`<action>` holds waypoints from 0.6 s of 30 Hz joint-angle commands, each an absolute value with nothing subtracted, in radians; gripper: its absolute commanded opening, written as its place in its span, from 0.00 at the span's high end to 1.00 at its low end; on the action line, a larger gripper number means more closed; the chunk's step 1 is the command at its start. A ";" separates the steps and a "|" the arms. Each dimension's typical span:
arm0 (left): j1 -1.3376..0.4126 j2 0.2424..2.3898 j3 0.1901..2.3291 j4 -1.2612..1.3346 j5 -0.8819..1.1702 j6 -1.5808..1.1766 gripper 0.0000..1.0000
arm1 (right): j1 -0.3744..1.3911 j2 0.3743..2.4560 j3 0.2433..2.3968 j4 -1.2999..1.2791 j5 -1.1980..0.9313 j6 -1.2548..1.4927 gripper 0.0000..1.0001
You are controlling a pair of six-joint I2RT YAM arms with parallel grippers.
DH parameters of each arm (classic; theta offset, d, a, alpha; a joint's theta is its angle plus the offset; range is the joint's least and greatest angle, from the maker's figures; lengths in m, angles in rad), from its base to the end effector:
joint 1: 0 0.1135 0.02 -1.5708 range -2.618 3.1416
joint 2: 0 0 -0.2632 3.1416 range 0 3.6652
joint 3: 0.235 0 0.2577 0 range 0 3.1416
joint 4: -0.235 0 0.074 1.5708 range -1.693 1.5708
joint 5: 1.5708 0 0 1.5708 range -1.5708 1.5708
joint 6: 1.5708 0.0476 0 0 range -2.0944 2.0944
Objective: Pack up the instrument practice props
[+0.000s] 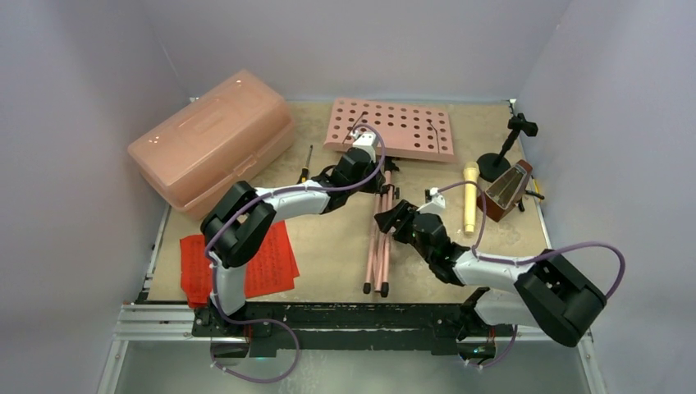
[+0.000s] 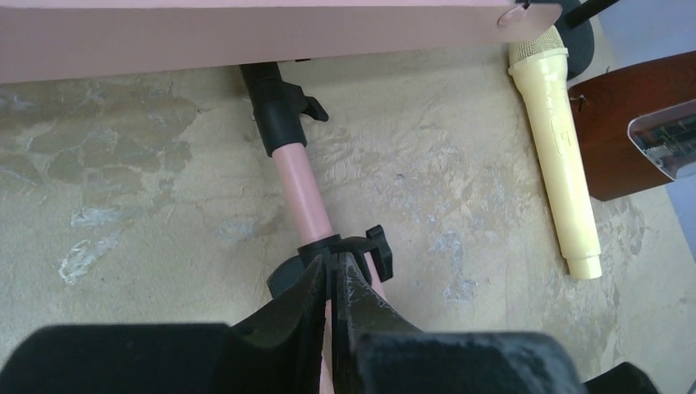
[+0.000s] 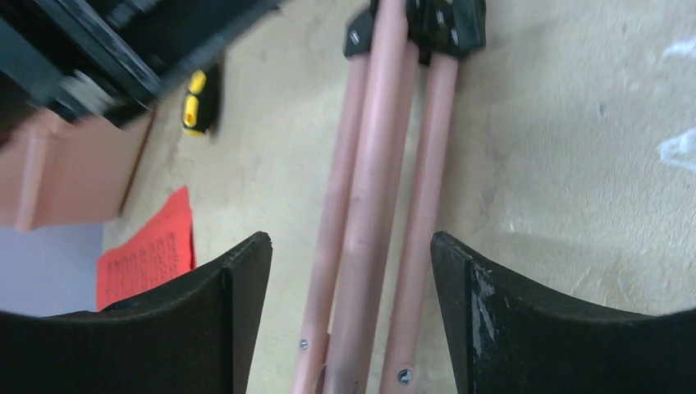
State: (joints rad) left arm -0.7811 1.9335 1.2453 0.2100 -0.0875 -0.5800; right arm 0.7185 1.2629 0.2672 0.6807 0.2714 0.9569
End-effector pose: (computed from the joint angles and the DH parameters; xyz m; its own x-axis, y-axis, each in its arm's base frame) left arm 0.3245 -0.3159 0.1909 -0.6275 -0.1466 -0.7647 0.3615 0.8150 -0.4529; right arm 0.1897 0.1489 0.1495 -0.4959 0.6125 -0.6156 -0.0641 0.6811 0.7293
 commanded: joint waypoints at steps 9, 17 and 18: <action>-0.778 1.694 1.125 0.241 -0.051 -0.569 0.67 | 0.715 0.956 0.307 0.391 0.541 0.852 0.15; -0.752 1.456 1.043 0.142 -0.151 -0.532 0.47 | 0.713 0.696 0.361 0.176 0.726 0.752 0.02; -0.746 1.422 1.034 0.125 -0.168 -0.528 0.44 | 0.713 0.667 0.376 0.149 0.745 0.737 0.02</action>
